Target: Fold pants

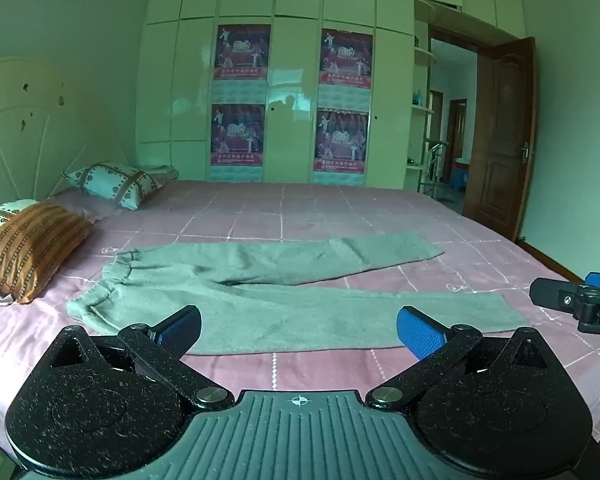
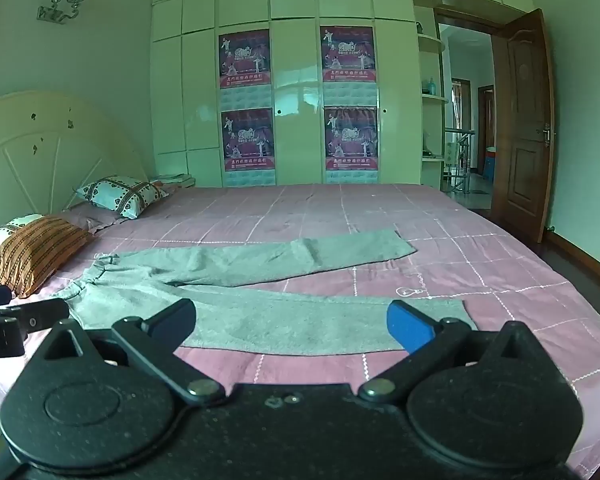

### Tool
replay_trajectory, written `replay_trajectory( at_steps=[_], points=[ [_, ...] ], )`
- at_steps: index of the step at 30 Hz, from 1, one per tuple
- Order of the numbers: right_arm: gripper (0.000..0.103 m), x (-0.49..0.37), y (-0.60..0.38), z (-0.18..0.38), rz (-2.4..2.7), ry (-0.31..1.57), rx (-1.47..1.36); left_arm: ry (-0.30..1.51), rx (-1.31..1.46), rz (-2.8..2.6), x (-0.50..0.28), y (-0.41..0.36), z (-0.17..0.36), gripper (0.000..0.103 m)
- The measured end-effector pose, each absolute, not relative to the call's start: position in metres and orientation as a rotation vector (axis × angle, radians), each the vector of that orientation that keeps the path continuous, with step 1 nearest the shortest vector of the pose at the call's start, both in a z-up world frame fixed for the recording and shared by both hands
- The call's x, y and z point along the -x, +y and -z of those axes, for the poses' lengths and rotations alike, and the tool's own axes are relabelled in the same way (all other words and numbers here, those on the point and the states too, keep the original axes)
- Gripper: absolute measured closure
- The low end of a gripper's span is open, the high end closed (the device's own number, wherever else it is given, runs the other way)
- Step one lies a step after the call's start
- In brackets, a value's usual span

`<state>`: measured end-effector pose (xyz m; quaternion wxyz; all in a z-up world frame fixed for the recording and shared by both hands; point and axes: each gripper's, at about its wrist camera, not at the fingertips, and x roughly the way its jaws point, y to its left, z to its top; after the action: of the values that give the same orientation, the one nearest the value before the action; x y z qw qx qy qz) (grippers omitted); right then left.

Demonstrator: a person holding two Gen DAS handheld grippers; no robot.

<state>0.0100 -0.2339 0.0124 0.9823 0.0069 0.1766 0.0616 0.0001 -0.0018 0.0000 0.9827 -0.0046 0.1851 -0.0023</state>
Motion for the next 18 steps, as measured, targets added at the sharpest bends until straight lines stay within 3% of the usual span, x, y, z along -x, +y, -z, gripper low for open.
replay_trajectory(
  at_steps=[18],
  points=[
    [0.006, -0.0097, -0.2341, -0.0129, -0.122, 0.356, -0.009, 0.364, 0.032, -0.001, -0.0002, 0.0003, -0.0012, 0.000]
  ],
)
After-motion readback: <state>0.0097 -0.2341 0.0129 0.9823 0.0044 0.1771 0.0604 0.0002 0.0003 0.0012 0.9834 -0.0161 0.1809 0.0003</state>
